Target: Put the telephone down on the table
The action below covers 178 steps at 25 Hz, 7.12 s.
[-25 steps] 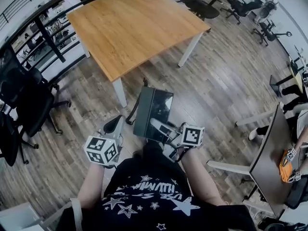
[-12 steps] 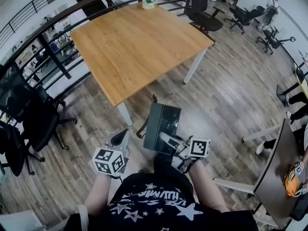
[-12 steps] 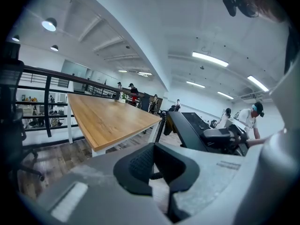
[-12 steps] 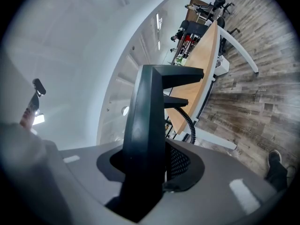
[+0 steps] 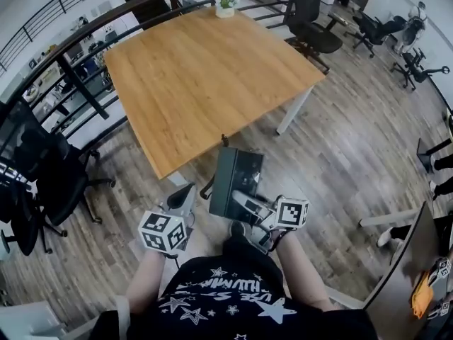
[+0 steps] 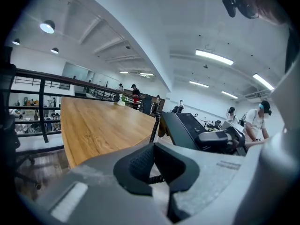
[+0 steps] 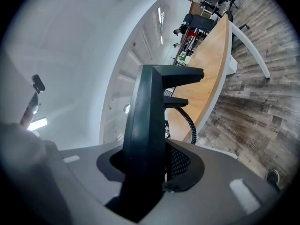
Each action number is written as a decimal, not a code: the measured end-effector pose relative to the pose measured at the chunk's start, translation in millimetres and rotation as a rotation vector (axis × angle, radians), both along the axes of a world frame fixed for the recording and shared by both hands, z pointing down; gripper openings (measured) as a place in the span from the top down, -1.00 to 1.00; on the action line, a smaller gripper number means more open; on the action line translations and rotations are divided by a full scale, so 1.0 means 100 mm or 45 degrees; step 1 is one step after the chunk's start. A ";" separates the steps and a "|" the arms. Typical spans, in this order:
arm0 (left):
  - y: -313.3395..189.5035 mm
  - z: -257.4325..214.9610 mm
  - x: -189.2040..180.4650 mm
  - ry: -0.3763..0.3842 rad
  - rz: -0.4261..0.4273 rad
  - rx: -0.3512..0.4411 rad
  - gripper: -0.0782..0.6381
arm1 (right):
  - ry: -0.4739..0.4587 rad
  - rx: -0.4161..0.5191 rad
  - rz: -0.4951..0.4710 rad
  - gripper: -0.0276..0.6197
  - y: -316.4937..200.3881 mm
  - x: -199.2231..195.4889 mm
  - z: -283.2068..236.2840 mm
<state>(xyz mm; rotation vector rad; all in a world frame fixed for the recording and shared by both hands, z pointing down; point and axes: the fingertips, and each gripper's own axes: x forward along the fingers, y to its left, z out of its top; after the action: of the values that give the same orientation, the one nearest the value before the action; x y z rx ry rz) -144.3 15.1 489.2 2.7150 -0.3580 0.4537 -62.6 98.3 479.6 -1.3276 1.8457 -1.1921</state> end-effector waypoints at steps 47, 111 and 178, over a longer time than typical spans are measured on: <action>-1.09 0.04 1.57 -0.018 -0.237 -0.046 0.78 | 0.027 -0.096 -0.237 0.42 -1.13 1.69 0.08; -2.22 0.46 1.47 -0.121 -0.797 -0.123 0.78 | 0.154 -0.244 -0.977 0.42 -2.76 1.69 0.93; -1.90 0.53 2.02 -0.188 -0.686 -0.135 0.78 | 0.621 -0.462 -0.886 -0.08 -2.68 2.22 1.35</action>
<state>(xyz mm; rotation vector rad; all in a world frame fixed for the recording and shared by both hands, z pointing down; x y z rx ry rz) 57.6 -175.3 542.1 2.3535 -1.0365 0.4954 159.4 -169.9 614.6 -1.2724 2.6797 -1.7273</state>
